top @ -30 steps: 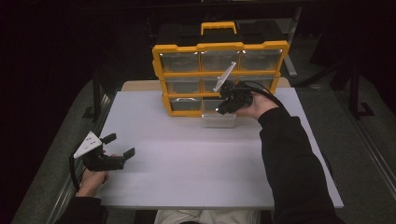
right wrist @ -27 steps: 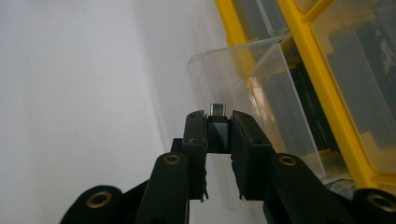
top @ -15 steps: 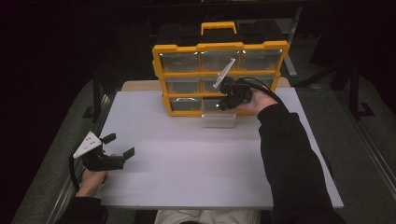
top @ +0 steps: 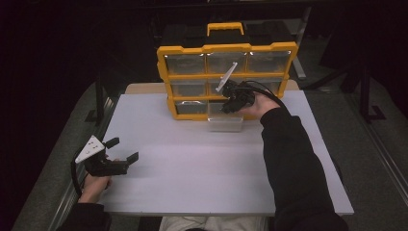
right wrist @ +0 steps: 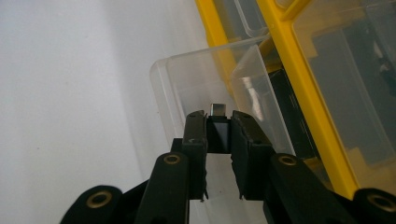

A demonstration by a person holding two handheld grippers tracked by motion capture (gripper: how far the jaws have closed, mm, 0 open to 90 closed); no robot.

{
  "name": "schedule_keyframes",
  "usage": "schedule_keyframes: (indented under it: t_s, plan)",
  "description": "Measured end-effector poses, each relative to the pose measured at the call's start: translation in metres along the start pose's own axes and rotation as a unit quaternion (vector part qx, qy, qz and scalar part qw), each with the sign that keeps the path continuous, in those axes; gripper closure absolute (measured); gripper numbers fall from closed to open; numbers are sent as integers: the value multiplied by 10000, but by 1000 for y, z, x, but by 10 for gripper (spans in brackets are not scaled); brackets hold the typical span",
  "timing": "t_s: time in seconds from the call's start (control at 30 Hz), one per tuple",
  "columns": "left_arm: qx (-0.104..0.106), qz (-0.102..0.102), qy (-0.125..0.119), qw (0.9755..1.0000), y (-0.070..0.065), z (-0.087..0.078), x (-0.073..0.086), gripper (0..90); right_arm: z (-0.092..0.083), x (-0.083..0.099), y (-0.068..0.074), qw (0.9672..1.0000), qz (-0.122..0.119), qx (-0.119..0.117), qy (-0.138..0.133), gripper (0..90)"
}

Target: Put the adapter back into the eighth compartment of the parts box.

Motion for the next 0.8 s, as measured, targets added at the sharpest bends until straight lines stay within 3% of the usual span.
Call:
schedule_keyframes:
  t_s: [0.8]
  plan:
    - [23,-6,-5,10000,0,0,0,0,25,3,-2,9999,7,29,138,716]
Point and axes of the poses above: each handheld gripper's, and its own axes: z roughly forward along the jaws, x roughly out of its underside, y roughly to its left, the point moved 7 cm from there along z, roughly forward along the jaws, and after that the axes turned 11 degrees about -y, right-handed, at the moved point
